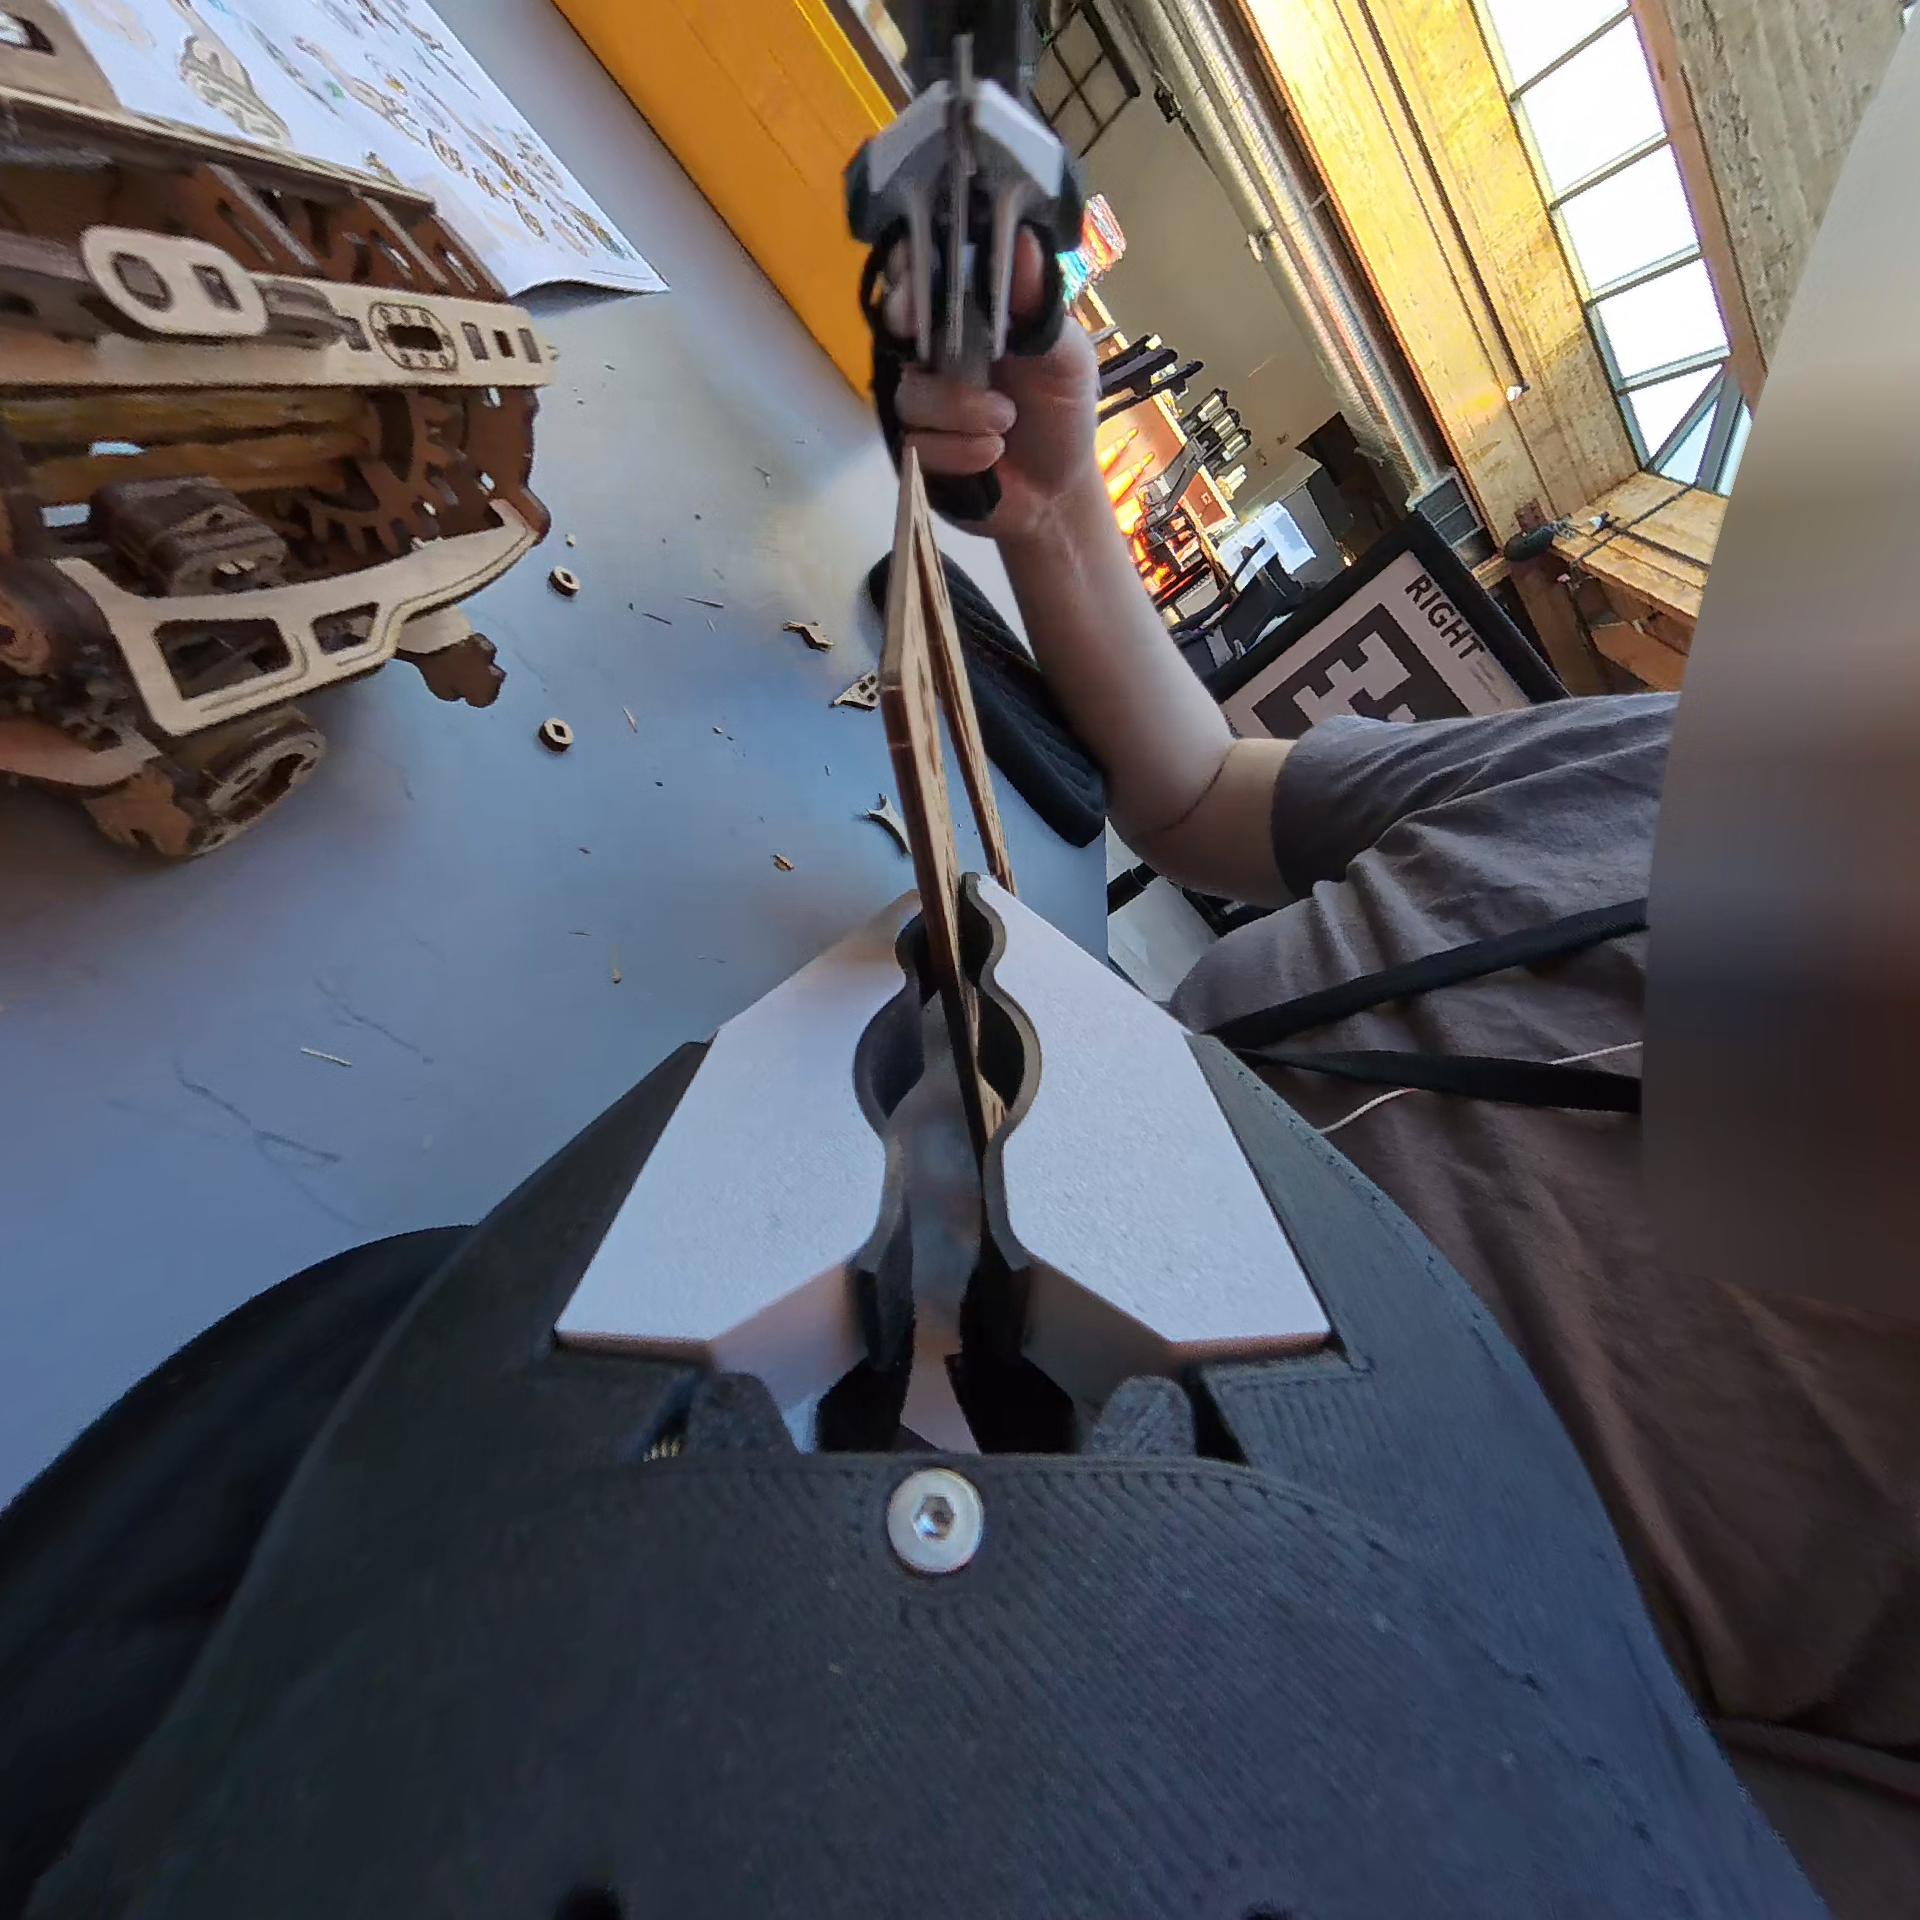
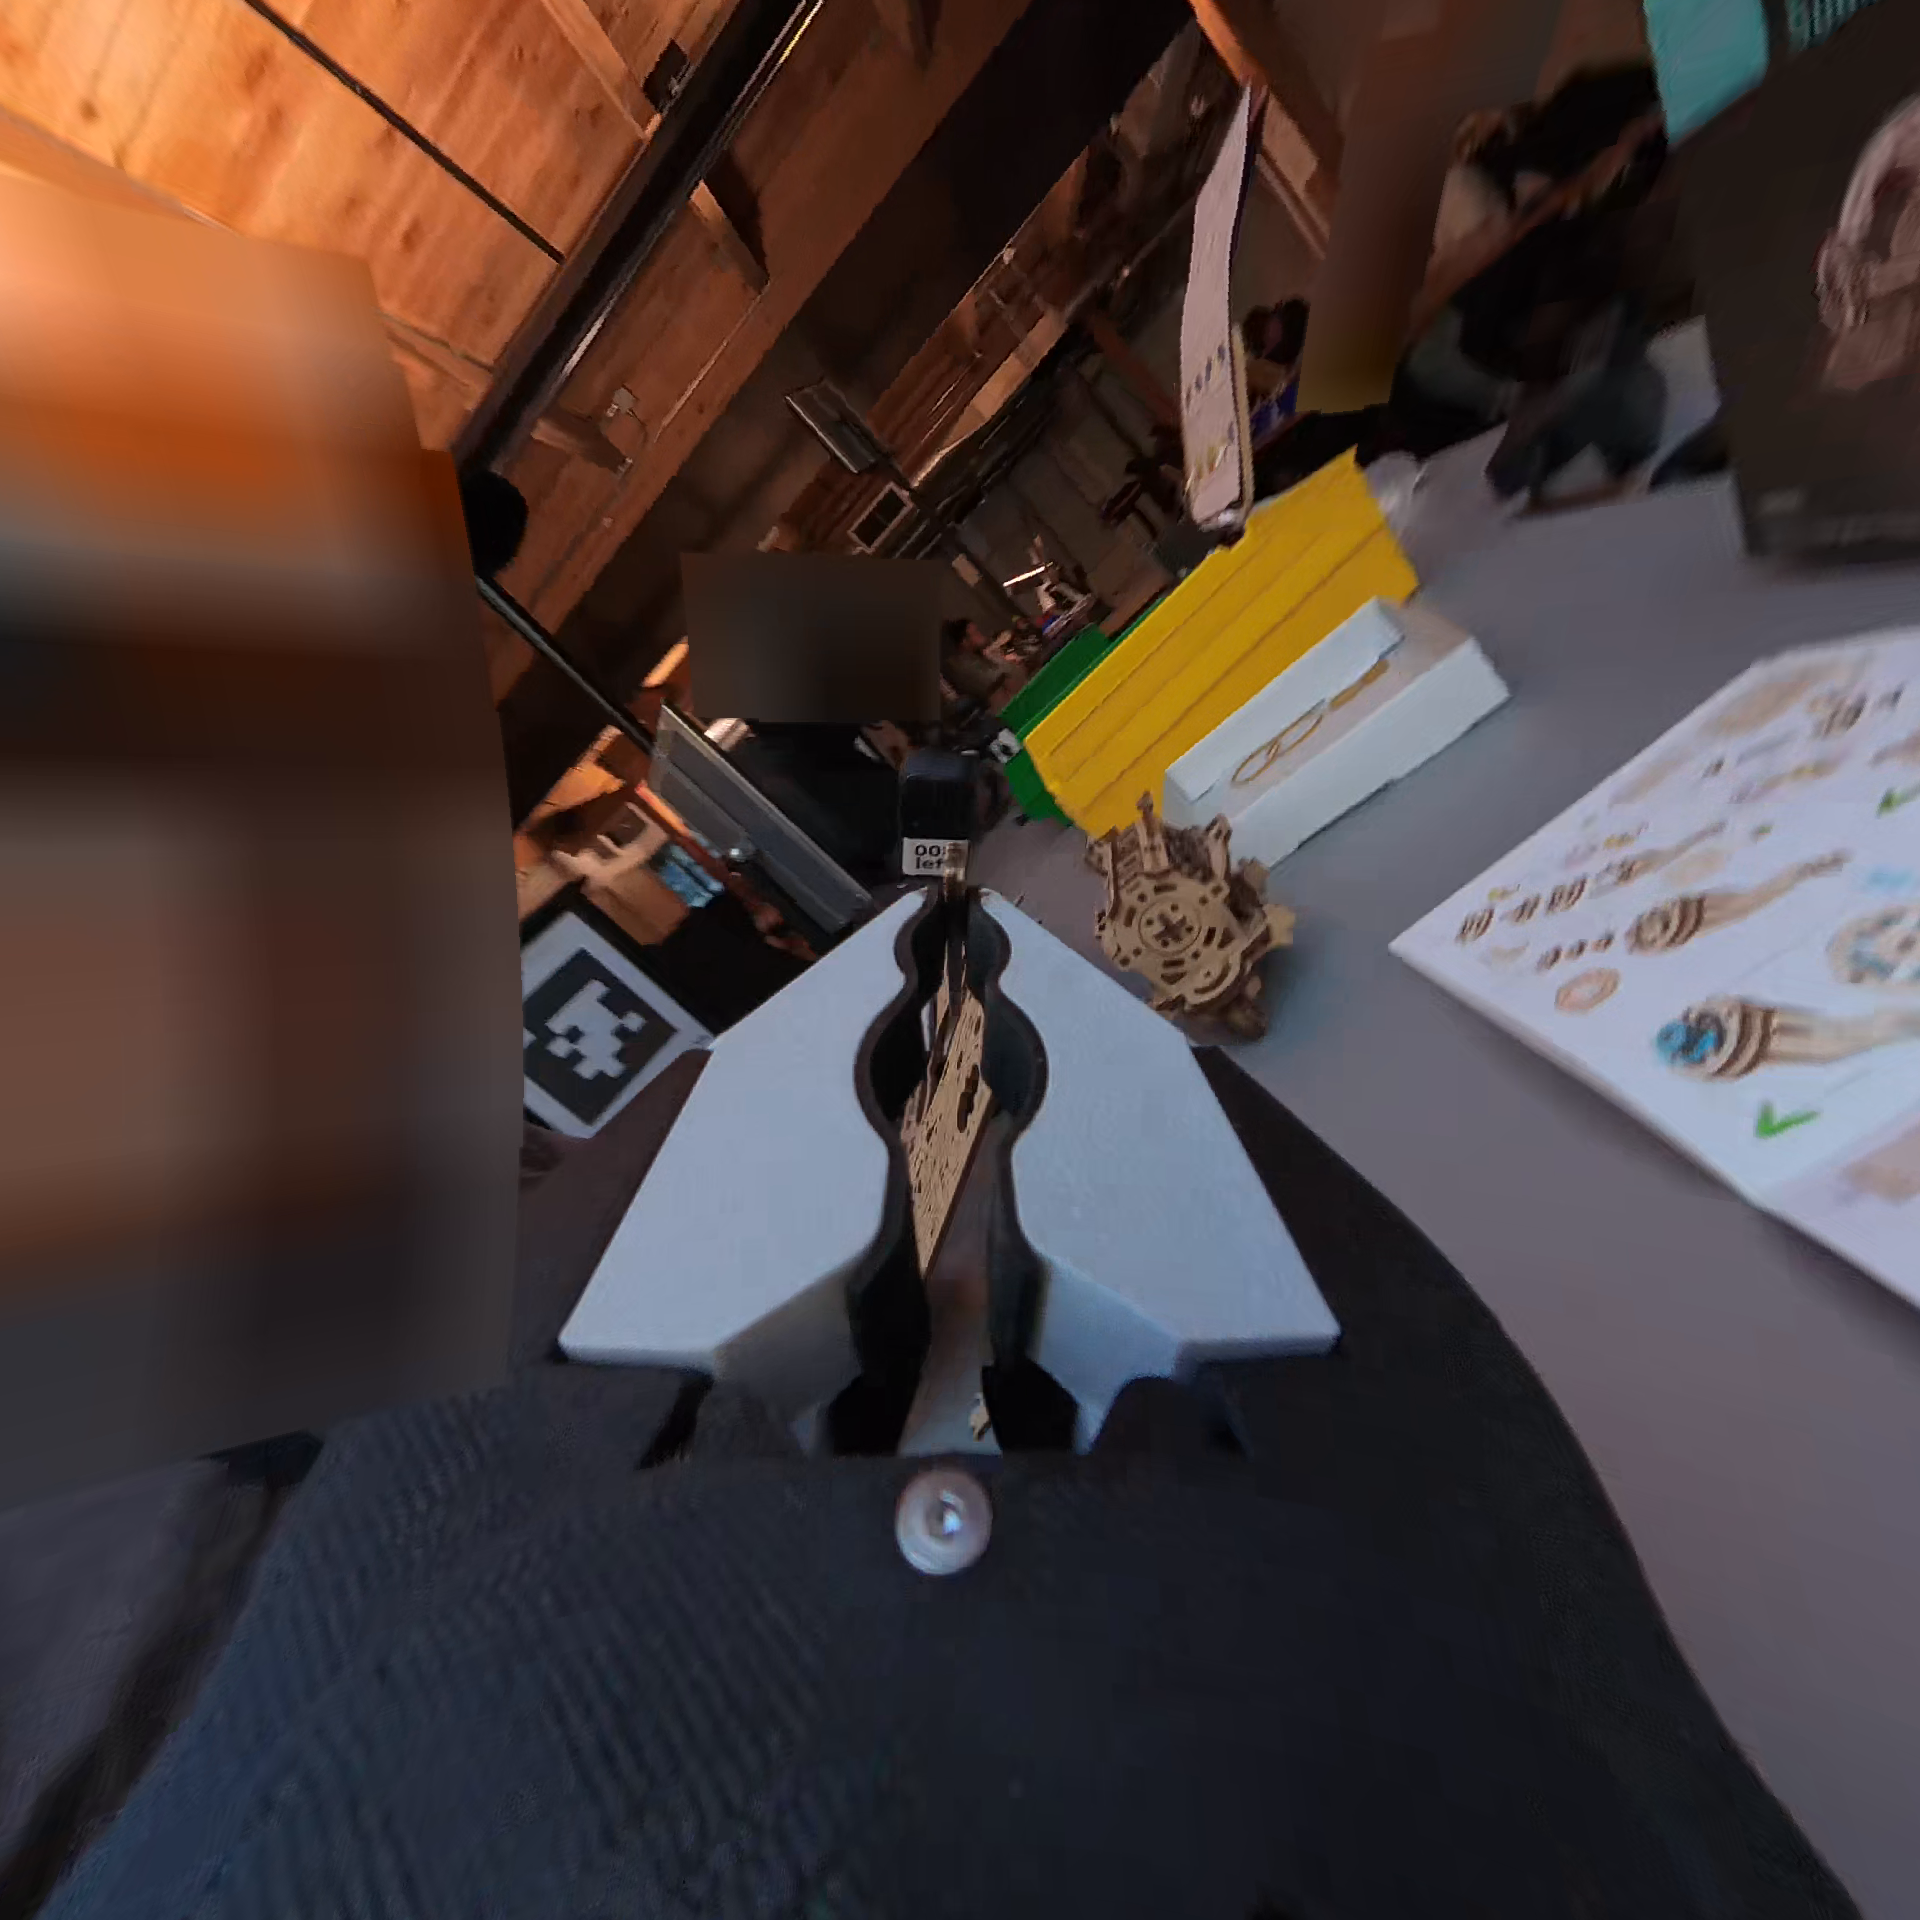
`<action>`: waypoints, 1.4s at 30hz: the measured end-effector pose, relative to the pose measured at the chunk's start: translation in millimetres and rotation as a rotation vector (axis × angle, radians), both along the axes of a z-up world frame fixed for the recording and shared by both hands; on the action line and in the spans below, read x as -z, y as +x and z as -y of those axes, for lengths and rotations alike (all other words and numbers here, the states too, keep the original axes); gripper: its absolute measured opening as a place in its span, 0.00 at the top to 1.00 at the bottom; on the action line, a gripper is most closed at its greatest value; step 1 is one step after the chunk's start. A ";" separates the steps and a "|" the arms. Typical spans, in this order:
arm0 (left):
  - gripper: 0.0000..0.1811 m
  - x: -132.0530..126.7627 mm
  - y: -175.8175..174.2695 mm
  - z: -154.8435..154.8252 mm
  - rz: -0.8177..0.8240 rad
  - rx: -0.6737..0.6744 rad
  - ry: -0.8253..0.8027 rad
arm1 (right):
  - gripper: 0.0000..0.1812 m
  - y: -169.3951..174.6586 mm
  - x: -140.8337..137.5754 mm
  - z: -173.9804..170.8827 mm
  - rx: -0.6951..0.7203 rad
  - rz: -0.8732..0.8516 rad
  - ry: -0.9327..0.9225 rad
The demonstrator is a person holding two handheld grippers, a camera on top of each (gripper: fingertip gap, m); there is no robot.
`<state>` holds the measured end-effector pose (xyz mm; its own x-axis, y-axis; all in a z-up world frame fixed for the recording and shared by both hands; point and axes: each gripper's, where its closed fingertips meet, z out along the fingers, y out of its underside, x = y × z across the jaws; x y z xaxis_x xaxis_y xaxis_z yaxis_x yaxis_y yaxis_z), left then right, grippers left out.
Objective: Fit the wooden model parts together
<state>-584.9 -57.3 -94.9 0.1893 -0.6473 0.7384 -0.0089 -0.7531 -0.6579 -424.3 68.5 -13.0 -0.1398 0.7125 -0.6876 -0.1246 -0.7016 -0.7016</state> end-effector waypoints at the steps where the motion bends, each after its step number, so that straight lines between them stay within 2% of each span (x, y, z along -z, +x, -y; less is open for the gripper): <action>1: 1.00 0.8 -0.3 -1.1 -0.001 -0.007 -0.007 | 1.00 5.0 -16.5 6.3 0.060 0.006 0.103; 3: 0.99 1.2 -0.9 -1.9 0.001 -0.013 -0.015 | 1.00 3.6 -45.9 32.7 0.176 0.030 0.296; 5: 0.99 1.4 -1.4 -1.7 0.004 -0.016 -0.018 | 1.00 -20.0 -56.4 77.6 0.226 0.060 0.467; 8: 0.99 1.6 -1.7 -1.3 0.014 -0.014 -0.030 | 1.00 -73.1 -19.1 136.3 0.217 0.235 0.690; 10: 0.99 1.7 -1.8 -1.2 0.016 -0.014 -0.035 | 1.00 -95.3 10.3 155.3 0.233 0.351 0.840; 12: 0.99 1.5 -1.7 -0.8 0.016 -0.013 -0.030 | 1.00 -108.6 23.2 170.5 0.224 0.372 0.897; 20: 1.00 -1.2 -2.3 2.4 0.031 -0.007 -0.019 | 1.00 -116.5 37.0 175.5 0.260 0.495 0.988; 28: 1.00 -0.6 -2.0 4.0 0.029 -0.001 -0.025 | 0.99 -122.1 39.3 184.3 0.239 0.525 1.124; 32: 1.00 -0.8 -1.9 4.8 0.030 0.002 -0.024 | 0.99 -126.8 40.2 188.8 0.170 0.551 1.244; 37: 1.00 -1.9 -2.1 5.9 0.035 0.006 -0.019 | 0.99 -134.8 37.9 187.3 0.091 0.566 1.255; 42: 1.00 -3.4 -1.5 8.2 0.050 0.021 -0.027 | 0.99 -137.4 51.7 197.0 -0.067 0.626 1.325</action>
<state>-586.4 -65.4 -91.5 0.1384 -0.6302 0.7640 0.0070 -0.7708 -0.6371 -561.7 -128.4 -64.8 -0.1287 0.8617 0.4908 0.4423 0.4929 -0.7493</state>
